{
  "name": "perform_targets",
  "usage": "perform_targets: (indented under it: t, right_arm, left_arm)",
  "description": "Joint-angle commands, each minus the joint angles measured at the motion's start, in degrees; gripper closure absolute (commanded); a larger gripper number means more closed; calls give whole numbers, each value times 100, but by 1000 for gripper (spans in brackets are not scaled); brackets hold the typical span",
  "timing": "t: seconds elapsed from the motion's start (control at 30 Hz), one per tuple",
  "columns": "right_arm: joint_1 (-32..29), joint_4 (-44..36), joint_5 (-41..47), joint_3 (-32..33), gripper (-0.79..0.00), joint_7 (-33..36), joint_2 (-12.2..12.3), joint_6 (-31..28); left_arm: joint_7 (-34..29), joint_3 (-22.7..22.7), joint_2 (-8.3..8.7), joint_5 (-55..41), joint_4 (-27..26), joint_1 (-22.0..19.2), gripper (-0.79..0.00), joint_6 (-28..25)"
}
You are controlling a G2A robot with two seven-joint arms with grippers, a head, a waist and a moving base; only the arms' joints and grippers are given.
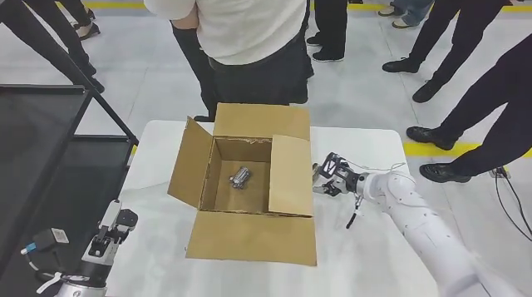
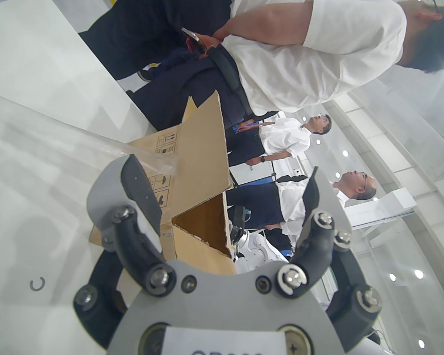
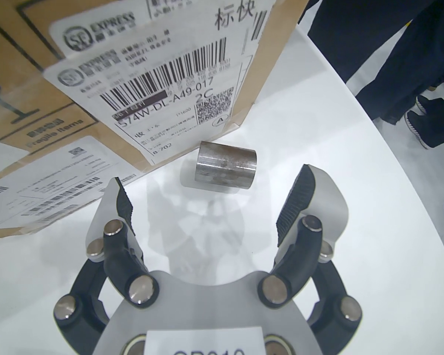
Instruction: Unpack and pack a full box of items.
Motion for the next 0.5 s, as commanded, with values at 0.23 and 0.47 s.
perform_targets:
  t: [0.23,0.47]
  right_arm:
    - [18,42,25,-3,-785,77,-32,92]
    - [-104,-216,147,58,-785,292,-45,309]
  left_arm:
    - [0,0,0,0,0,0,-785,0]
    - [0,0,0,0,0,0,-785,0]
